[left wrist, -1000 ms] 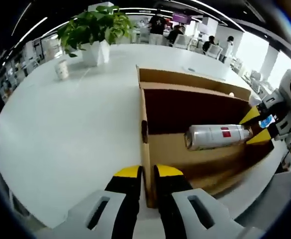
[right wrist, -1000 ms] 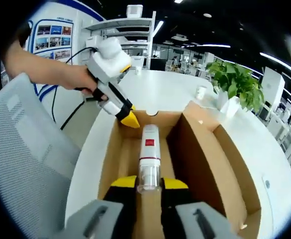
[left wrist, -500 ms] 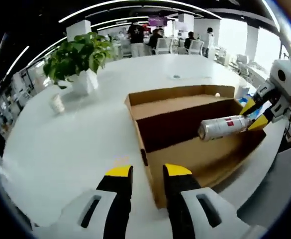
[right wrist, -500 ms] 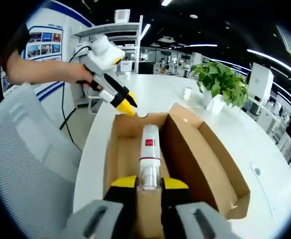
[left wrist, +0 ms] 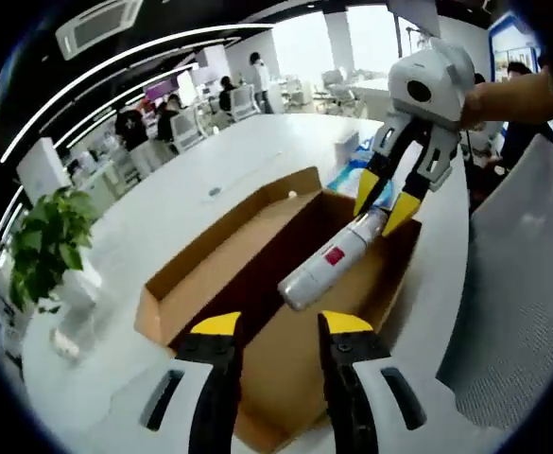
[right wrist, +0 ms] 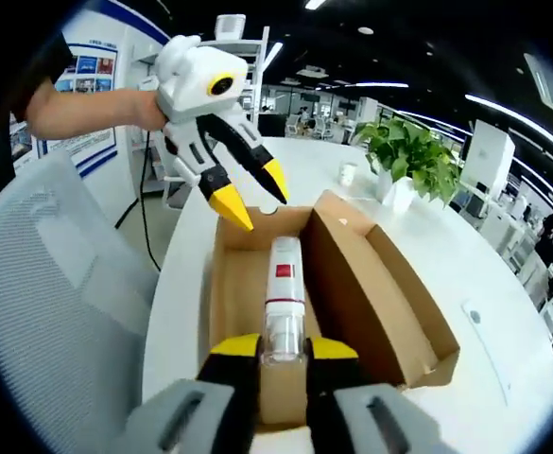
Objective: Operate the shoe box by opening the lid, removing the specified soft item, and placing it in the target area until the item is outside and the box remains undamaged.
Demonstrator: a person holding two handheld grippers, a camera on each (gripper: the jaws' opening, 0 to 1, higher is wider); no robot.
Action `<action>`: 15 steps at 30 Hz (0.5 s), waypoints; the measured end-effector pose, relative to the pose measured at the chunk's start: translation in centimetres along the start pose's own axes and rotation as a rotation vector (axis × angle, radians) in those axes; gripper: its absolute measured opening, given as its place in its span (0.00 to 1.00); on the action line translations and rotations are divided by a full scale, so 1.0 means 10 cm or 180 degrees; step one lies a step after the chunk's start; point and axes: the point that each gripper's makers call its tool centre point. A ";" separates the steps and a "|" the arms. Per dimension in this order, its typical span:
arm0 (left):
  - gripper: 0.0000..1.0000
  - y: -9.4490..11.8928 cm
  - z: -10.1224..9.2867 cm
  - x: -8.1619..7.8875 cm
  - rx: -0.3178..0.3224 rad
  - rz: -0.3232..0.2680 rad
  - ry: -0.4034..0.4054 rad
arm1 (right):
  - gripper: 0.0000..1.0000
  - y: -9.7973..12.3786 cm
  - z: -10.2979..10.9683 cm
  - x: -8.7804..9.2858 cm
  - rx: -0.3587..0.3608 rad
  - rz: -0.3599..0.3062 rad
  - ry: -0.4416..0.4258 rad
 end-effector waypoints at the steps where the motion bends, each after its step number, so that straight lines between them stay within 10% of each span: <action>1: 0.33 -0.02 -0.03 -0.04 0.0012 0.0004 -0.0151 | 0.13 0.01 0.01 0.01 0.0004 0.0007 0.0004; 15: 0.39 -0.25 -0.44 -0.33 0.0642 -0.0038 -0.1146 | 0.13 0.10 0.09 0.11 0.0048 0.0098 0.0149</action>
Point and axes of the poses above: the point that each gripper's makers call its tool centre point, and the gripper's own axes: y roughly backward along the fingers, z roughly to its left, x roughly out of its underside, and after that the axes turned 11 degrees about z, right-handed
